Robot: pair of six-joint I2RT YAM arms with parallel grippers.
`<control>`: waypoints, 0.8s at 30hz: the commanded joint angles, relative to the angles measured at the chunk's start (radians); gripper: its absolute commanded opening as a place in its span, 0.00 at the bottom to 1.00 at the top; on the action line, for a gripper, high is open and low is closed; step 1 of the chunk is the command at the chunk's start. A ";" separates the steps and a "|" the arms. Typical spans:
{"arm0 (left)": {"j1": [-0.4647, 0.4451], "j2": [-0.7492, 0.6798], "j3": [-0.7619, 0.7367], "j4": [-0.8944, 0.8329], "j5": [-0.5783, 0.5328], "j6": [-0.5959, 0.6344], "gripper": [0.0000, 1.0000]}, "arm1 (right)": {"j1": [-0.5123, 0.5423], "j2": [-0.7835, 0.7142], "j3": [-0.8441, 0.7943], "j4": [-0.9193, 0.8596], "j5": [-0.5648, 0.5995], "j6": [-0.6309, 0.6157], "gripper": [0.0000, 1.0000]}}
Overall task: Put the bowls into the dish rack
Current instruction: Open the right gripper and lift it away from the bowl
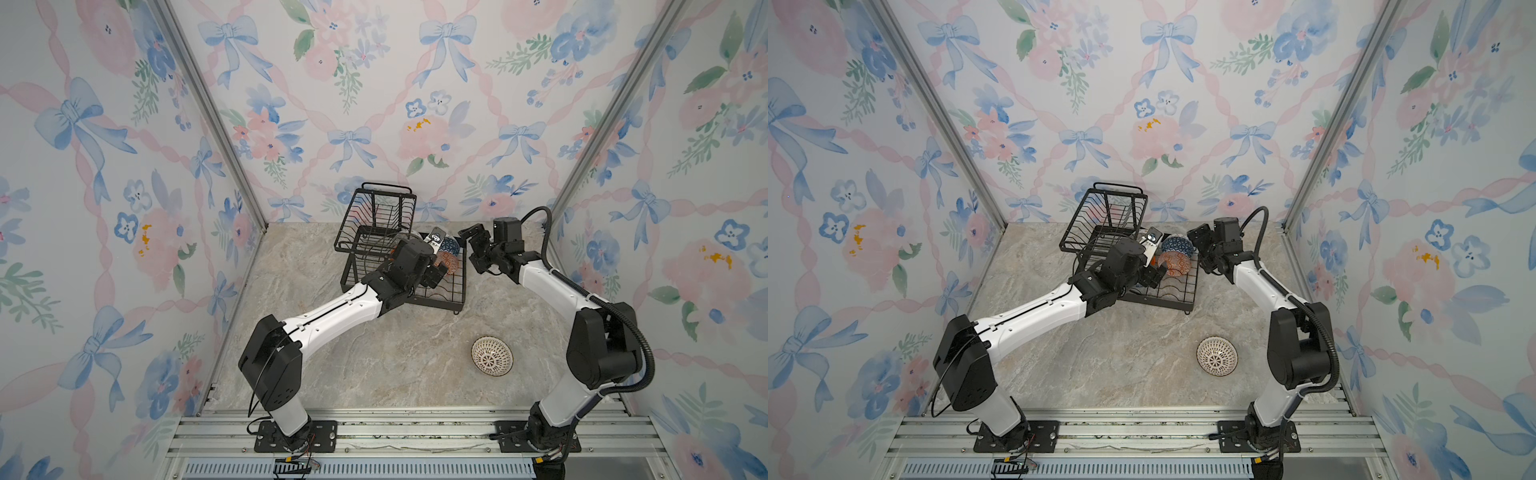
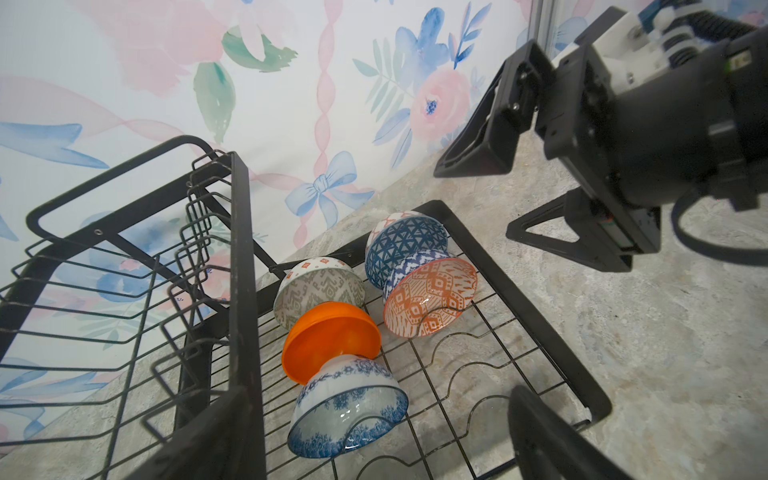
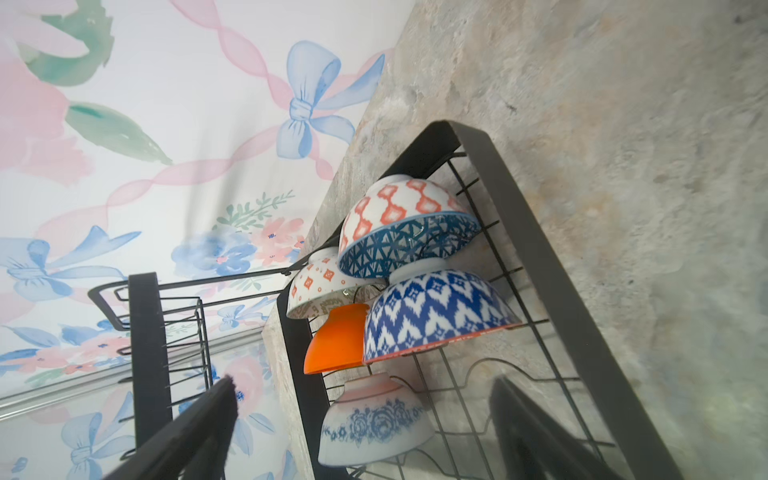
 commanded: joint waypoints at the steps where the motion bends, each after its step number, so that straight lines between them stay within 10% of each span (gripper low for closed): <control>1: 0.028 0.026 0.024 -0.041 -0.043 -0.022 0.98 | -0.008 0.027 0.053 0.034 -0.086 -0.016 0.97; 24: 0.032 -0.006 -0.009 -0.040 -0.062 -0.013 0.98 | 0.088 0.233 0.163 0.199 -0.164 0.110 0.97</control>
